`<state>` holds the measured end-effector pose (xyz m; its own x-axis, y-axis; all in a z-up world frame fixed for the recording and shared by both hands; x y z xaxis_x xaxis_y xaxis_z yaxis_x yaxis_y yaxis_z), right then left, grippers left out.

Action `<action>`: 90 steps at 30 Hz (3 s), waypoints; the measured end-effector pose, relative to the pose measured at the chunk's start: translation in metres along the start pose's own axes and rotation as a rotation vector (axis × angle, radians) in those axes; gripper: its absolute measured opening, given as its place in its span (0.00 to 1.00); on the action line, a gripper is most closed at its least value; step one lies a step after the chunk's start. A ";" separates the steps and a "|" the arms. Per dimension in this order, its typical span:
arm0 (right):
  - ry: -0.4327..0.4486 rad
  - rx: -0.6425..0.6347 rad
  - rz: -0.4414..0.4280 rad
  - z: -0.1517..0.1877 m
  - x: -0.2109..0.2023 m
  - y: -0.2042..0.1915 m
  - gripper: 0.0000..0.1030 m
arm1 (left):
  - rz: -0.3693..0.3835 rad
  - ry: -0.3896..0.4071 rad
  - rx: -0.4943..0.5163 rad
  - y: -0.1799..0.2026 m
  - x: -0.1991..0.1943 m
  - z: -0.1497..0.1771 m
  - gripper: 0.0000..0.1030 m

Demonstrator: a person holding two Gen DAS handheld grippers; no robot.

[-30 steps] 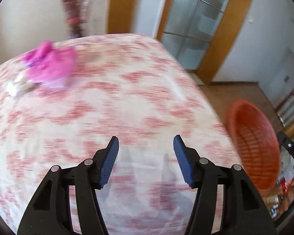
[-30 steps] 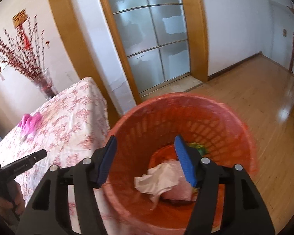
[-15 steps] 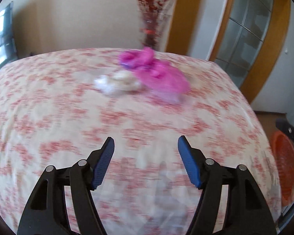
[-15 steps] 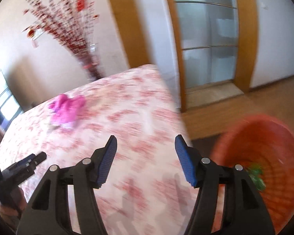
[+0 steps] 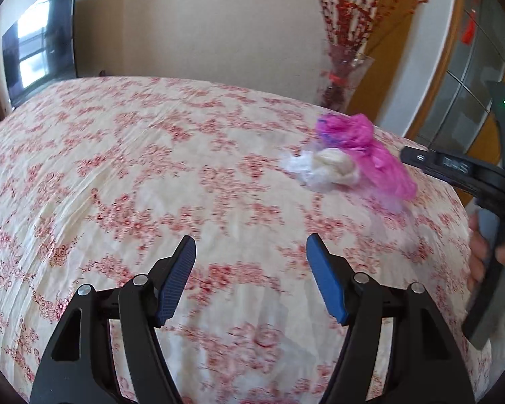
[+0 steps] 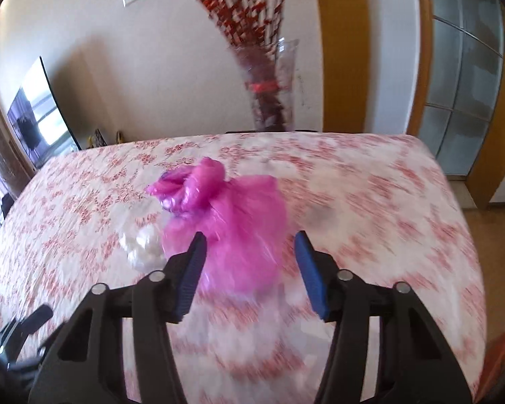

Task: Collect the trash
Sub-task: 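Move back to the table and close the right gripper on the pink bag, then grasp the clear plastic bag with the left gripper while the right holds the pink bag, then carry both bags over the orange wastebasket and open both grippers to drop them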

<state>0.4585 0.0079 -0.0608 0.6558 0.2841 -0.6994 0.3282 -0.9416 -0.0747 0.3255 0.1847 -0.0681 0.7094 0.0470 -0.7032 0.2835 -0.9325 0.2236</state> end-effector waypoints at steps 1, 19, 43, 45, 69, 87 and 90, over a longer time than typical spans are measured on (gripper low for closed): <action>-0.008 0.007 -0.003 -0.004 0.010 -0.003 0.47 | 0.000 -0.003 -0.006 -0.002 0.002 -0.001 0.65; 0.022 0.077 0.095 0.003 -0.012 0.047 0.09 | -0.009 0.026 0.064 0.023 0.015 -0.012 0.82; 0.030 0.226 0.210 0.086 -0.093 0.158 0.09 | 0.044 -0.118 0.223 0.111 0.119 -0.060 0.78; 0.027 0.225 0.210 0.086 -0.092 0.158 0.09 | 0.063 -0.134 0.213 0.113 0.121 -0.060 0.71; 0.093 0.249 0.222 0.100 -0.158 0.158 0.09 | 0.164 -0.080 0.254 0.147 0.052 -0.048 0.37; 0.243 0.366 0.372 0.166 -0.294 0.215 0.09 | 0.363 -0.041 0.428 0.272 -0.076 0.036 0.37; 0.264 0.396 0.422 0.182 -0.316 0.229 0.09 | 0.411 -0.043 0.456 0.294 -0.090 0.055 0.37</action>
<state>0.2026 -0.3300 0.0135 0.8359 -0.1382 -0.5312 -0.2378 -0.9634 -0.1236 0.3096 -0.1131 0.0235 0.6726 -0.3542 -0.6497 -0.3190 -0.9310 0.1773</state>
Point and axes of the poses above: each gripper's, at about its wrist camera, not at the fingertips, and x roughly the way its jaws point, y to its right, z to its underside, the point moved 5 cm from there along x, roughly the way its jaws point, and after that the axes turned 6 degrees about -x, right-handed, at the moved point
